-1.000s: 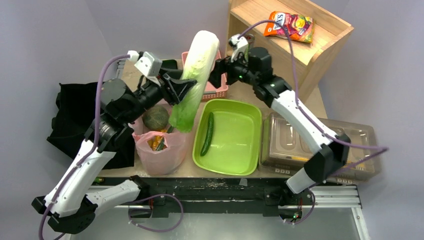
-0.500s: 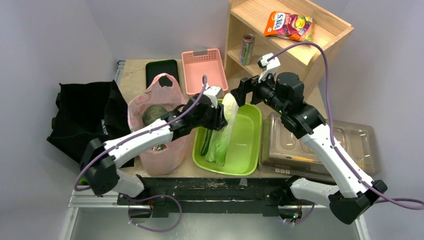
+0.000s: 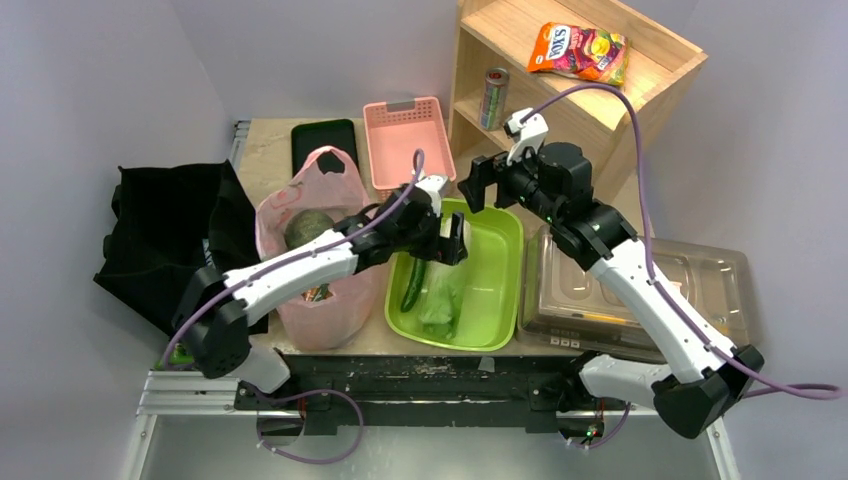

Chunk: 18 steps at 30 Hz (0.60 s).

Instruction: Untie the knot of the grocery bags and take out the mixed food

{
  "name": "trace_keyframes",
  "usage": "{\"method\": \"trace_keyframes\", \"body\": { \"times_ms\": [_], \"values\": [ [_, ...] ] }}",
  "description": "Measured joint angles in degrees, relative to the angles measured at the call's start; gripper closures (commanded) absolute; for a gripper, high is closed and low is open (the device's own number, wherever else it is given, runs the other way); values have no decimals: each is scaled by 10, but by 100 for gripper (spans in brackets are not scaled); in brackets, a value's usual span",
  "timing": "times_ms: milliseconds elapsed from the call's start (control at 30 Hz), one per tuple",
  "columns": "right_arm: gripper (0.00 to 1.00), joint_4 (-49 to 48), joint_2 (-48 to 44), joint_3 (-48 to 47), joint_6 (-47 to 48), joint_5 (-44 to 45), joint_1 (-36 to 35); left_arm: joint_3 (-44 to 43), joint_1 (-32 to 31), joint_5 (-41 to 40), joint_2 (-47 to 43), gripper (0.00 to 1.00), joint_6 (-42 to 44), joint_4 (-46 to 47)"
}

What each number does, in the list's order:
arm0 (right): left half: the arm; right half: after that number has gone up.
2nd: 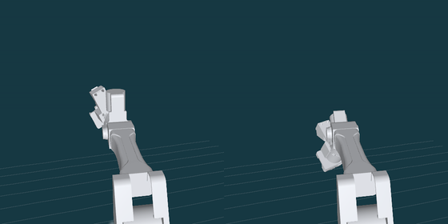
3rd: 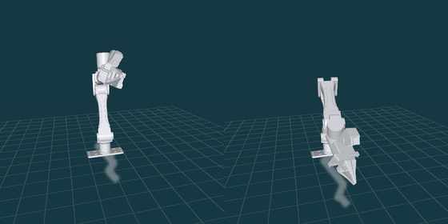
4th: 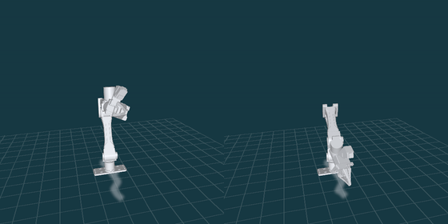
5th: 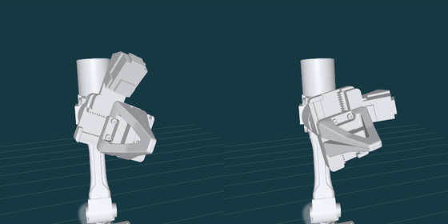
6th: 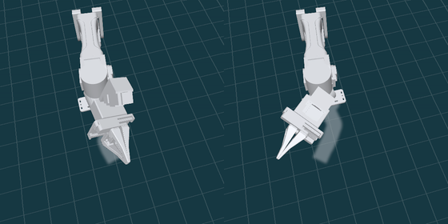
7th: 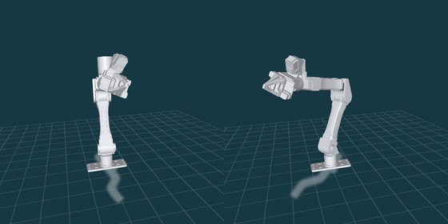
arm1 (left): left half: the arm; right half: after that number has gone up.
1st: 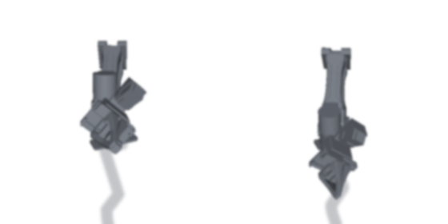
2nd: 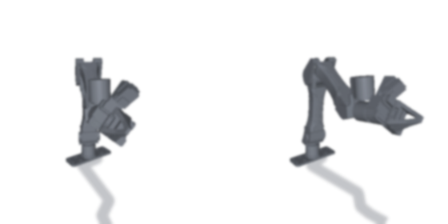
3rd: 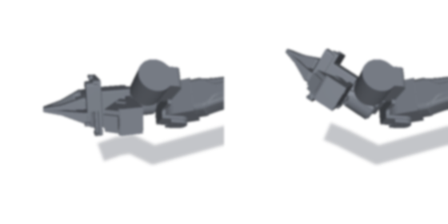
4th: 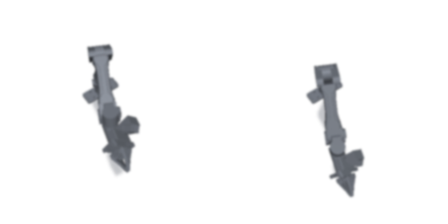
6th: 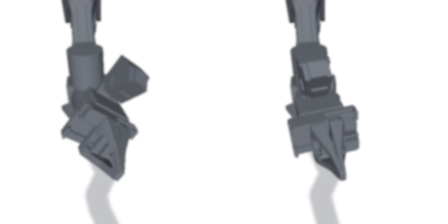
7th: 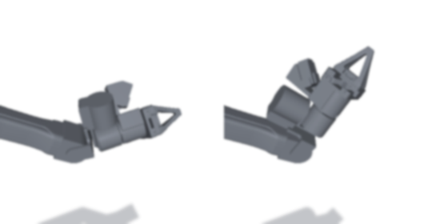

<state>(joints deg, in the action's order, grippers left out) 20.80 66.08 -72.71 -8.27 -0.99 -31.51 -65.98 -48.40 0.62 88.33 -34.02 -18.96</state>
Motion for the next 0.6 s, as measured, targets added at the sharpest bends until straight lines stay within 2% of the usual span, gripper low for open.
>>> {"method": "trace_keyframes", "body": {
  "times_ms": [100,200,267,333,467,600],
  "values": [
    [2,-11,22,-8,5,-4,0,-43,0,25,-55,5,39,-21],
    [3,-17,56,-33,14,-15,0,-90,10,57,-143,15,101,-49],
    [3,-20,88,-61,23,-31,0,-113,42,90,-234,22,157,-58],
    [5,-19,122,-89,32,-53,0,-142,110,115,-318,34,227,-85],
    [5,-19,198,-143,38,-111,-4,-181,218,128,-416,59,382,-152],
    [5,-27,290,-204,39,-146,-31,-140,269,140,-418,62,491,-228]
  ]
}}
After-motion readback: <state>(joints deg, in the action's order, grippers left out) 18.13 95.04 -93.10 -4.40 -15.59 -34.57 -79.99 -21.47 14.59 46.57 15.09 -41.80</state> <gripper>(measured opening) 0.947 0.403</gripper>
